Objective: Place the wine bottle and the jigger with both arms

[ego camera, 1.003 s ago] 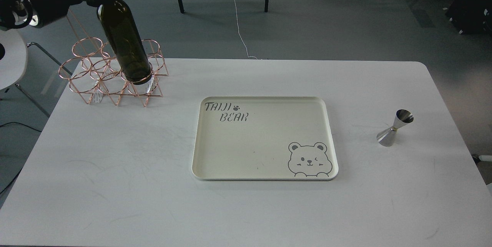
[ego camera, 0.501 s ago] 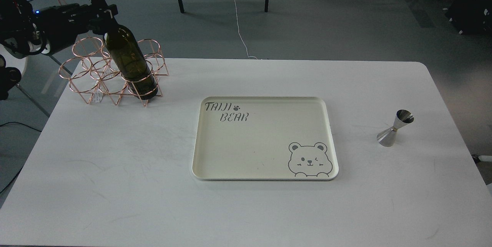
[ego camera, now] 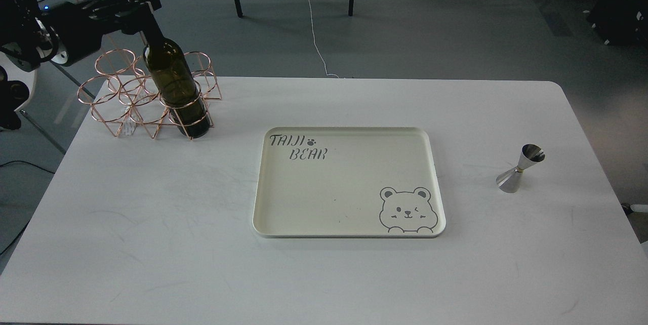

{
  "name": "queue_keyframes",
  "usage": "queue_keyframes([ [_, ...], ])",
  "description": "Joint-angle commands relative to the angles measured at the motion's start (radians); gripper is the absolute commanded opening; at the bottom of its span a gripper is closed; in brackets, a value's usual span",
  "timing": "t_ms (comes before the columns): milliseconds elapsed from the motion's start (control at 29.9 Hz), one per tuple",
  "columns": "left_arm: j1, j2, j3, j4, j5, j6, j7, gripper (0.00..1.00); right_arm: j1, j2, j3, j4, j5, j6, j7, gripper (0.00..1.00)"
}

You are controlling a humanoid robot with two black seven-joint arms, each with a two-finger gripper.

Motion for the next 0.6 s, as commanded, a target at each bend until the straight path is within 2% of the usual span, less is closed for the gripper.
queue_keyframes([
  [0,-0.019,0.006,-0.039,0.0,-0.095,-0.003,-0.003,0.97,0.0,-0.003,0.002,0.0,0.0,0.0,0.0,0.97],
  [134,-0.022,0.023,-0.079,0.012,-0.366,-0.002,-0.005,0.98,0.005,0.0,0.008,0.0,0.002,-0.001,0.0,0.97],
  [301,-0.007,0.101,-0.078,0.012,-0.71,-0.011,-0.025,0.98,-0.002,0.002,0.047,-0.003,0.0,-0.015,0.0,0.98],
  [568,0.086,0.1,-0.075,0.063,-1.084,-0.02,-0.026,0.98,-0.009,0.002,0.058,-0.005,0.003,-0.044,0.0,0.99],
])
